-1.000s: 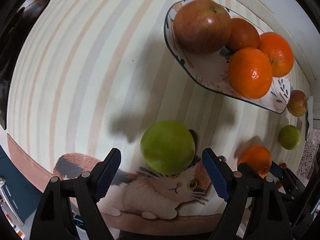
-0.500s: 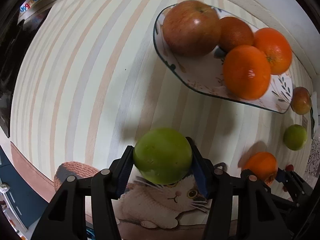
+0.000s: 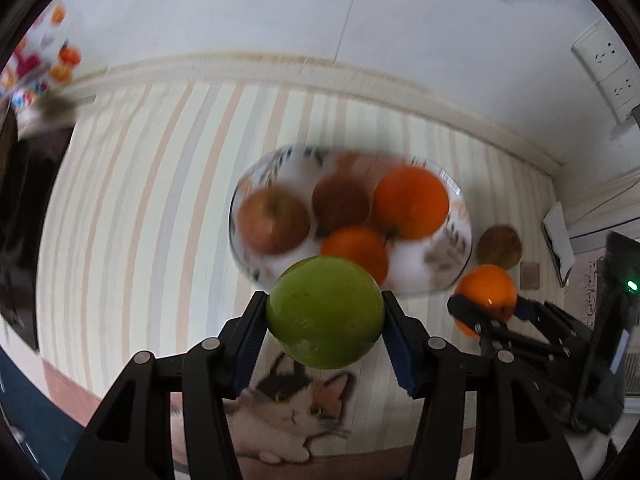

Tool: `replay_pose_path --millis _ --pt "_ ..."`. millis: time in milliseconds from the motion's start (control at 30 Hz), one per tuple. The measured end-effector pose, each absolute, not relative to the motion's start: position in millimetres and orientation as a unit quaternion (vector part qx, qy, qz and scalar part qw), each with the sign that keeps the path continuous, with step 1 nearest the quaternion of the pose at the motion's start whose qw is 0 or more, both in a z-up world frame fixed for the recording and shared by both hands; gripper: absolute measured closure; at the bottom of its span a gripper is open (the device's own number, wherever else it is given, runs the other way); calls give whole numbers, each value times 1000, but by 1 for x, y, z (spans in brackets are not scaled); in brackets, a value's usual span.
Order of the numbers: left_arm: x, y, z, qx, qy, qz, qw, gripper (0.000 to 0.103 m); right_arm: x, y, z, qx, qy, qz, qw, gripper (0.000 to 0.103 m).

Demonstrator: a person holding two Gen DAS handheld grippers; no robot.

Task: Organize fruits
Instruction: 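Set the green apple and orange onto the plate, opening both tools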

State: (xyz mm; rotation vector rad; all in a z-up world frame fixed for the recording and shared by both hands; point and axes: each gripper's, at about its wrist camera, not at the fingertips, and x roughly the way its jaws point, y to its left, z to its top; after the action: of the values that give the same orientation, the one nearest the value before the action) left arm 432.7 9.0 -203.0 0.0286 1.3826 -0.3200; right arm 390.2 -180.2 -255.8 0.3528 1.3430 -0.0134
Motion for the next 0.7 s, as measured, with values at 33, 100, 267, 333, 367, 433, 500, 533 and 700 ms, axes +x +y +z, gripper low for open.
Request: replay_pose_path --millis 33,100,267,333,367,433,500,533,700 --pt "442 7 -201 19 632 -149 760 50 399 -191 -258 157 620 -11 769 36" --pt "461 6 -203 34 632 -151 759 50 418 -202 -264 139 625 -20 768 36" --pt "513 -7 -229 72 653 -145 740 50 457 -213 -289 102 648 -18 754 36" --pt "532 -10 -244 91 666 -141 727 50 468 -212 -296 90 658 -11 748 36" --pt "538 -11 -248 101 670 -141 722 50 472 -213 -299 88 661 -10 745 36" --pt "551 -14 -262 121 680 -137 711 50 476 -214 -299 79 662 -8 745 36" --pt "560 -16 -275 131 691 -133 699 50 480 -215 -299 74 664 -4 744 36" --pt "564 -16 -280 133 696 -135 693 50 482 -216 -300 74 667 -1 741 36" --pt "570 -21 -294 153 705 -135 679 50 480 -219 -307 65 677 13 733 36"
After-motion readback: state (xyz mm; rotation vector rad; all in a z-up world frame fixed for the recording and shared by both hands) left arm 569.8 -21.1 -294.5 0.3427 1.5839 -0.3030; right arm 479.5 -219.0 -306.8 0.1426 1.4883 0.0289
